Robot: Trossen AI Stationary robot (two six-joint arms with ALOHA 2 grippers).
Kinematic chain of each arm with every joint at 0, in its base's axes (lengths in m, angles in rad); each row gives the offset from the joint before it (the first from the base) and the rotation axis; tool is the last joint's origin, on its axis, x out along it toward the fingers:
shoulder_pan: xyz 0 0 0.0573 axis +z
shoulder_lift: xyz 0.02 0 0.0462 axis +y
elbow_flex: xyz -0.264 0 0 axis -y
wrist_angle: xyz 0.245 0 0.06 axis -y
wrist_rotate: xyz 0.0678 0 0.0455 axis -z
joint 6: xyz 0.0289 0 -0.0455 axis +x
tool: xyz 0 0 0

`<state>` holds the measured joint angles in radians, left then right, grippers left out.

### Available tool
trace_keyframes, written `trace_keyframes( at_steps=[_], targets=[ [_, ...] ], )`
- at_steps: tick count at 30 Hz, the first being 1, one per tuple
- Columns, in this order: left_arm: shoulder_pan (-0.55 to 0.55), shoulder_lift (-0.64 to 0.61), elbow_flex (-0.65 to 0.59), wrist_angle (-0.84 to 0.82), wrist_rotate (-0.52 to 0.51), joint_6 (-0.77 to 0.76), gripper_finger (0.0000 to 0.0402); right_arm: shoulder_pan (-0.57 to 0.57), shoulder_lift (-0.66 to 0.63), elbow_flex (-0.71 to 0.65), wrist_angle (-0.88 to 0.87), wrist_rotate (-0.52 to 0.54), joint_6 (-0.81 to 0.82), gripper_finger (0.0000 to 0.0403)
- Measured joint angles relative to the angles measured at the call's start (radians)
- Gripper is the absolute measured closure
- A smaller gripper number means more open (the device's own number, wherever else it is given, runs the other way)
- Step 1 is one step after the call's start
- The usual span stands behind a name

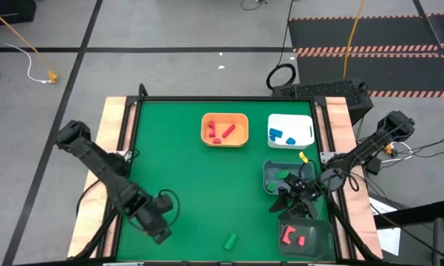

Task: Sort & place blocks by color
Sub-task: Put the orange block into the gray bin

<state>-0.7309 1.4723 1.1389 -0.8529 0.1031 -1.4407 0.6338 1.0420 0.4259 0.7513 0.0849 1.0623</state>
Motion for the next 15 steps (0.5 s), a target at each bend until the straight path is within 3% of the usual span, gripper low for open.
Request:
trace_keyframes(
  at_steps=[5, 11, 15],
  targets=[
    [-0.069, 0.0, 0.0, -0.014, -0.002, -0.126, 0.0226, 0.0, 0.0, 0.0, 0.0, 0.0, -0.002, 0.0133],
    [-0.145, 0.0, -0.008, -0.014, -0.017, -0.132, 0.0173, 0.0, 0.0, 0.0, -0.001, 0.001, -0.012, 0.0133],
    [-0.17, 0.0, -0.052, -0.015, -0.025, -0.23, 0.0146, 0.0, 0.0, 0.0, -0.001, 0.001, -0.015, 0.0133]
  ],
)
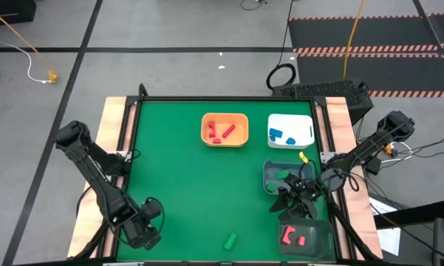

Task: Sort & place blocks by color
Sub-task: Put the orange block into the gray bin

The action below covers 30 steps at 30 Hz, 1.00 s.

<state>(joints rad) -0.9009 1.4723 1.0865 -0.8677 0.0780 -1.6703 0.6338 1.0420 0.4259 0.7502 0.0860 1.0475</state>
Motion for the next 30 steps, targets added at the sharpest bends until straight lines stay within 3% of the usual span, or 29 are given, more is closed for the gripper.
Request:
trace_keyframes(
  at_steps=[5, 11, 18, 30],
  targets=[
    [-0.014, 0.0, -0.07, -0.001, 0.005, -0.136, 0.0136, 0.0, 0.0, 0.0, 0.0, 0.0, -0.013, 0.0133],
    [-0.034, 0.0, -0.152, 0.033, 0.008, -0.254, 0.0152, 0.0, 0.0, 0.0, 0.0, 0.0, -0.013, 0.0133],
    [-0.053, 0.0, -0.215, 0.184, 0.008, -0.28, 0.0167, 0.0, 0.0, 0.0, 0.0, 0.0, -0.013, 0.0133],
    [-0.051, 0.0, -0.293, 0.274, 0.008, -0.323, 0.0165, 0.0, 0.0, 0.0, 0.0, 0.0, -0.013, 0.0133]
  ],
)
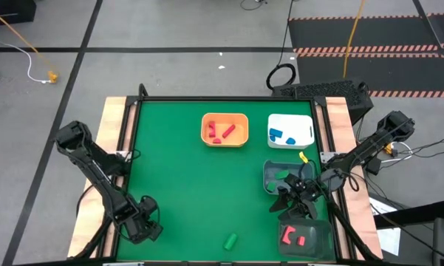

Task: Sort & place blocks by color
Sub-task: Put the orange block into the gray bin

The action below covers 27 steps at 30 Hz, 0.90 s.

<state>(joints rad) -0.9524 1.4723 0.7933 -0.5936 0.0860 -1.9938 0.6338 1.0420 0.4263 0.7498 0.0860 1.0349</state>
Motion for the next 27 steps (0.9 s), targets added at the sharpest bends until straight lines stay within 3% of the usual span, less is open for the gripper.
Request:
trace_keyframes(
  at_steps=[16, 22, 27],
  targets=[
    [-0.001, 0.021, -0.005, 0.019, 0.002, -0.002, 0.0165, 0.0, 0.0, 0.0, -0.067, 0.0, 0.0, 0.0133],
    [0.0, 0.075, -0.005, 0.021, 0.082, 0.0, 0.0167, 0.0, 0.0, 0.0, -0.067, 0.0, 0.0, 0.0133],
    [0.002, 0.08, -0.005, 0.036, 0.104, 0.002, 0.0224, 0.0, 0.0, 0.0, -0.067, 0.0, 0.0, 0.0133]
  ],
)
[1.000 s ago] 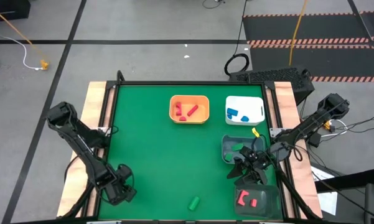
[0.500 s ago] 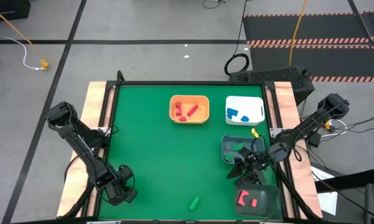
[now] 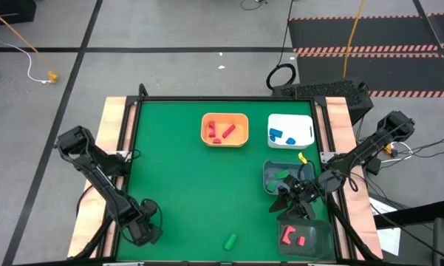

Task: Sort & place blocks by color
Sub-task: Put the orange block into the gray bin

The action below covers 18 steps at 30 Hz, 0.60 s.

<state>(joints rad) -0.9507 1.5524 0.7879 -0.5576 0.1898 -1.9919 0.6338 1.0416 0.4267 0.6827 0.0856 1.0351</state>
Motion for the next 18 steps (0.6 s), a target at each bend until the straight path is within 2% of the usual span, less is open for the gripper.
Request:
trace_keyframes(
  at_steps=[2, 3, 11, 15, 18],
  targets=[
    [0.003, 0.0, 0.0, 0.02, 0.0, 0.003, 0.026, 0.0, 0.0, 0.0, 0.0, 0.0, 0.0, 0.0133],
    [0.006, 0.0, 0.0, 0.032, 0.0, 0.01, 0.0263, 0.0, 0.0, 0.0, 0.0, 0.001, 0.0, 0.0133],
    [0.053, 0.0, 0.0, 0.099, -0.06, 0.099, 0.0262, 0.0, 0.0, 0.0, 0.001, 0.134, 0.0, 0.0133],
    [0.103, 0.0, 0.0, 0.189, -0.1, 0.183, 0.0262, 0.0, 0.0, 0.0, 0.001, 0.246, 0.0, 0.0133],
    [0.151, 0.0, 0.0, 0.284, -0.169, 0.282, 0.0262, 0.0, 0.0, 0.0, 0.004, 0.345, 0.0, 0.0133]
  ],
)
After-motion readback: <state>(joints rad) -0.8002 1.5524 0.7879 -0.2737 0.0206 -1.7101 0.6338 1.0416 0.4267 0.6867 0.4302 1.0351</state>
